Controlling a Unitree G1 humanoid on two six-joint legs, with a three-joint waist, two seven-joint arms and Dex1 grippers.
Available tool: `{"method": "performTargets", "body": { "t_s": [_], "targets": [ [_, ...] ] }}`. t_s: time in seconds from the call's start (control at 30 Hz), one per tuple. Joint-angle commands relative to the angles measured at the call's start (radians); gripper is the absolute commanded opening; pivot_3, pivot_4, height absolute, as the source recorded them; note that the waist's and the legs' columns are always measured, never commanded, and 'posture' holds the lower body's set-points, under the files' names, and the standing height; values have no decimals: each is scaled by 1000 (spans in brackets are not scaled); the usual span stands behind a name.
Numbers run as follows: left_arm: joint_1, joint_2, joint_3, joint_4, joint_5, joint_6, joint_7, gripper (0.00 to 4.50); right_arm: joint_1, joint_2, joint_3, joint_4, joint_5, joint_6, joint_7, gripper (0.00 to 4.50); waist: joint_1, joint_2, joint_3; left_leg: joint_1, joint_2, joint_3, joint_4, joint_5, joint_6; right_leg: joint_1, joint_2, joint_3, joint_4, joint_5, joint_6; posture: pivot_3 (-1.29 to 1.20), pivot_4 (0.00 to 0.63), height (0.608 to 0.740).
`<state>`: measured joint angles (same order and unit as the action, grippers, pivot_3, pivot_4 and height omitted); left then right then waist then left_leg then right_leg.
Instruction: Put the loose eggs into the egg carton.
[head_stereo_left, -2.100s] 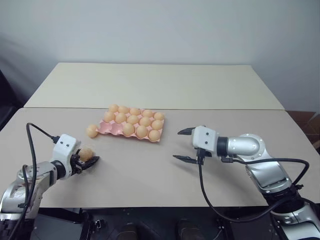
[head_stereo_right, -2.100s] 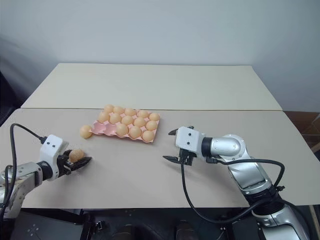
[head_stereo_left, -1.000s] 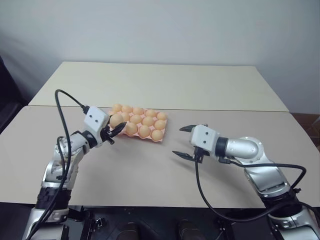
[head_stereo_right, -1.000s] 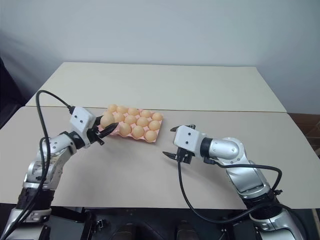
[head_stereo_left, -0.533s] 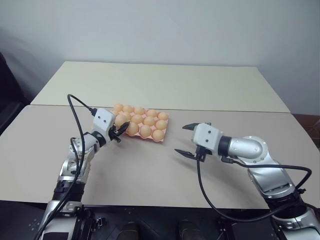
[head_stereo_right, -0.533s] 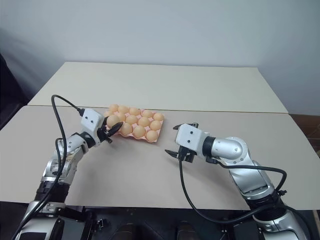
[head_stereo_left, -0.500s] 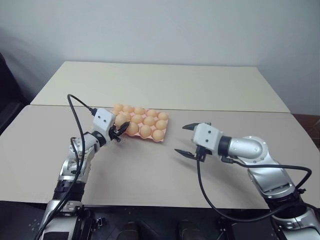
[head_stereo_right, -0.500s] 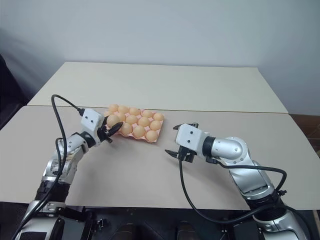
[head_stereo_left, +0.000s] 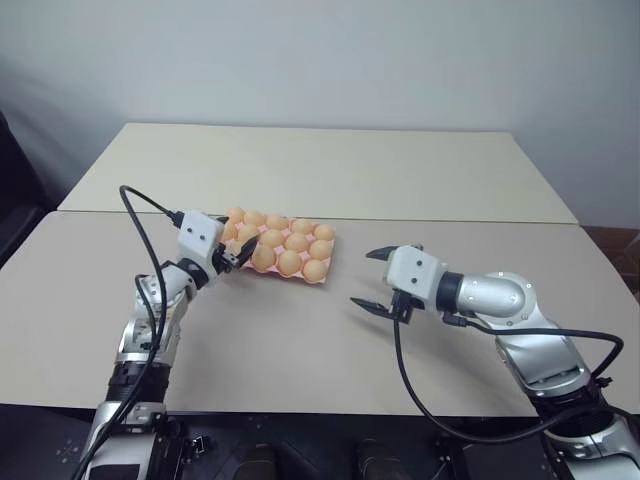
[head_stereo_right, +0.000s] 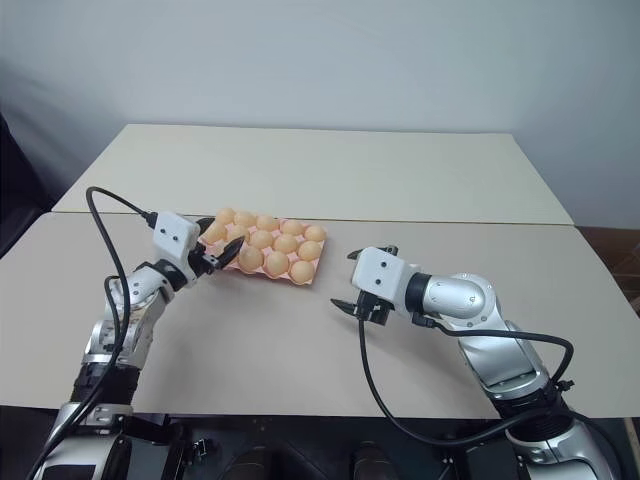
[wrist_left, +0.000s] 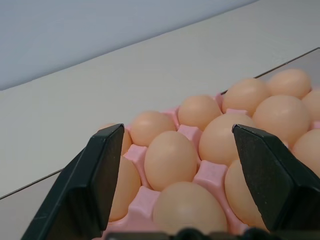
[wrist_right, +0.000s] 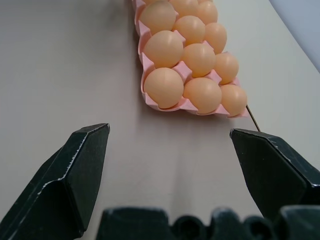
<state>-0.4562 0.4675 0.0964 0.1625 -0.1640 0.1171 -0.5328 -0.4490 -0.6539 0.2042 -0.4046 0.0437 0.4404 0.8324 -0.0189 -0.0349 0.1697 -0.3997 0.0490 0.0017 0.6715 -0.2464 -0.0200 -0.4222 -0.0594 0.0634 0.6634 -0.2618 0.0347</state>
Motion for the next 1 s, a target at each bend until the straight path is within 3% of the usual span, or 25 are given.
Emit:
{"method": "performTargets", "body": {
  "t_s": [0.03, 0.2, 0.43, 0.53, 0.57, 0.67, 0.87, 1.0],
  "targets": [
    [92, 60, 56, -181, -77, 49, -67, 3747, -8, -10, -30, -42, 10, -4, -4, 4500, -4, 0, 0, 0, 0, 0, 0, 0, 0, 0, 0, 0, 0, 0, 0, 0, 150, 740],
    [291, 155, 143, -365, -170, 105, -157, 3747, -15, -20, -41, -42, 33, -10, 16, 4500, -5, 0, 0, 1, 0, 0, 0, 0, 0, 0, 0, 0, 0, 0, 0, 0, 150, 740],
    [625, 250, 366, -574, -318, 164, -282, 3747, -33, -49, -61, -22, 91, -42, 85, 4500, -4, 0, 0, 1, 1, 0, -1, 0, 0, 0, 0, 0, -1, 0, 0, 0, 150, 740],
    [698, 257, 433, -609, -331, 195, -267, 4301, -40, -40, -50, 1, 92, -54, 88, 4500, 2, 0, 0, 1, 1, 1, -1, 0, 0, 1, 0, 0, -1, 0, 0, 0, 150, 740],
    [712, 258, 447, -613, -324, 201, -254, 4482, -42, -37, -46, 5, 93, -57, 89, 4500, 4, 0, 0, 2, 1, 1, -1, 0, 0, 2, 0, 0, -1, 0, 0, 0, 150, 740],
    [720, 250, 464, -608, -262, 194, -189, 4482, -47, -27, -33, 14, 93, -64, 91, 4500, 4, 0, 0, 2, 1, 1, -1, 0, 0, 2, 0, 0, -1, 0, 0, 0, 150, 740],
    [605, 262, 406, -491, -160, 258, -58, 4482, -55, -18, -19, 34, 81, -77, 94, 4500, 4, 0, 0, 2, 1, 1, -1, 0, 0, 2, 0, 0, -1, 0, 0, 0, 150, 740],
    [519, 270, 363, -397, -133, 252, -58, 4482, -59, -17, -15, 37, 77, -75, 90, 4500, 3, 0, 0, 2, 1, 1, -1, 0, 0, 1, 0, 0, -1, 0, 0, 0, 150, 740]
  ]
}}
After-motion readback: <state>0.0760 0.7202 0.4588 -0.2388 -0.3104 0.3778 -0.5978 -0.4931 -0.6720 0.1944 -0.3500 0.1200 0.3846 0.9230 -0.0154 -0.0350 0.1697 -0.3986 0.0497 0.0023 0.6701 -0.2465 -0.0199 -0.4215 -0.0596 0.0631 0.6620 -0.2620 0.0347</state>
